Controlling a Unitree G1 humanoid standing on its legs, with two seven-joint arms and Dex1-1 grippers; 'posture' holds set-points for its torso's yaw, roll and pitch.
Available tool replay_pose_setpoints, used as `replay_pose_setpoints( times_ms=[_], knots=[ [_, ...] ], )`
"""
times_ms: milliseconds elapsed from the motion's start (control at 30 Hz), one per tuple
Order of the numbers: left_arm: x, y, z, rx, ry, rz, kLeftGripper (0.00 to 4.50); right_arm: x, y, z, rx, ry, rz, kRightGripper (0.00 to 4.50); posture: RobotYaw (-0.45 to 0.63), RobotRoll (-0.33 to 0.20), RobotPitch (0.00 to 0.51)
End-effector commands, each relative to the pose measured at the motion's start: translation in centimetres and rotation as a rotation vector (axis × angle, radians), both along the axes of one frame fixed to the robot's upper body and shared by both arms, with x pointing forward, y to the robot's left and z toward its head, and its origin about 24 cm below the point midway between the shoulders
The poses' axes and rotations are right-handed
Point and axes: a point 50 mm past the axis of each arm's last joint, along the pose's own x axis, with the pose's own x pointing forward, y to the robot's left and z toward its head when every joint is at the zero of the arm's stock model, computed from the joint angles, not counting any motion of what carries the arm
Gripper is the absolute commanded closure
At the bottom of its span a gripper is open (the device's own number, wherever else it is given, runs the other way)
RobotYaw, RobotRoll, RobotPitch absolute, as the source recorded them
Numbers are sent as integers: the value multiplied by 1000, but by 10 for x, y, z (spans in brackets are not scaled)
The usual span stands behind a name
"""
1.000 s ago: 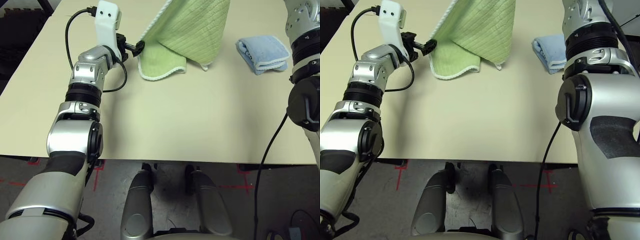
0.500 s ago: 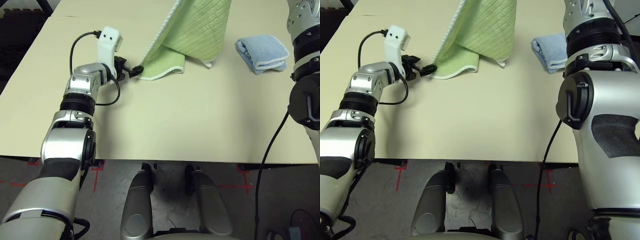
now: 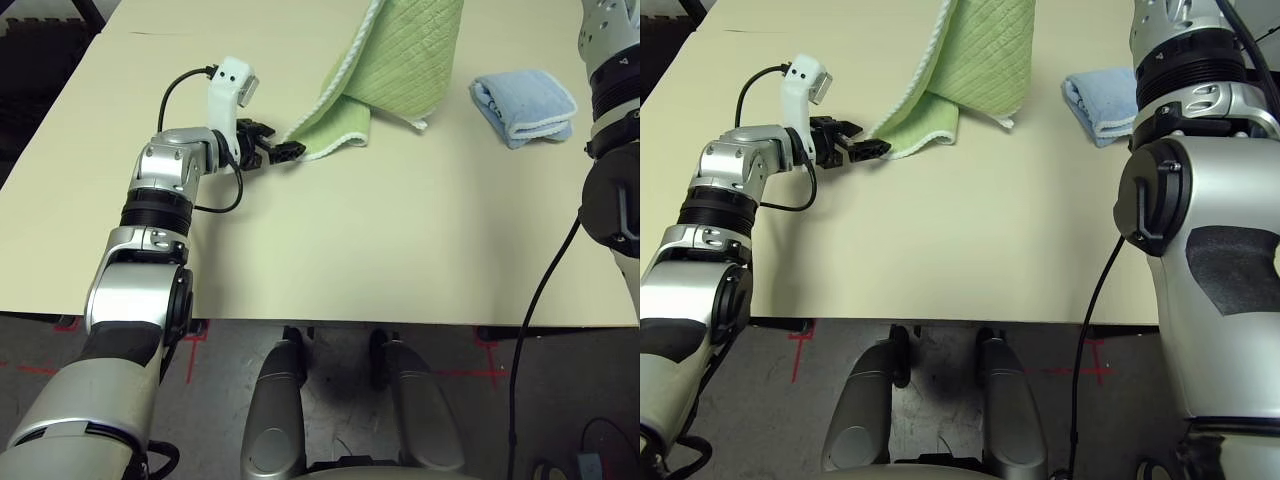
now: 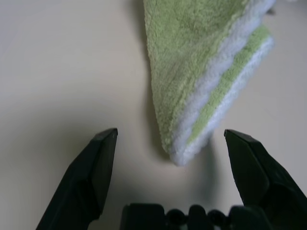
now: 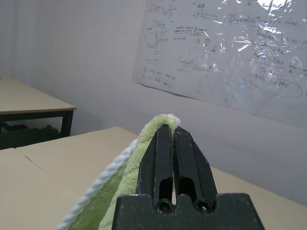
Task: Fold the towel and set it aside.
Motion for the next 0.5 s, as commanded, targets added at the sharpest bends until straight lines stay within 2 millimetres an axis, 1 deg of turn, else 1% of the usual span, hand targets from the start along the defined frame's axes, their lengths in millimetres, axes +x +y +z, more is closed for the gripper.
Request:
replay_pose_setpoints(
  times_ms=[33, 267, 333, 433, 500],
  knots=[
    [-2, 2, -10, 12, 36, 4, 0, -4, -5, 7, 8, -27, -7, 4459, 25, 0, 254],
    [1, 2, -3, -7, 6, 24, 0, -3, -4, 4, 3, -20, -4, 4459, 24, 0, 252],
    [0, 1, -2, 7, -12, 11, 378, -3, -4, 4, 3, -19, -4, 4500, 26, 0, 252],
    [1, 0, 0, 3, -28, 10, 81, -2, -4, 3, 1, -17, -2, 4500, 29, 0, 249],
    [1, 0, 1, -8, -39, 10, 34, -2, -3, 3, 0, -16, -1, 4500, 29, 0, 249]
  ],
)
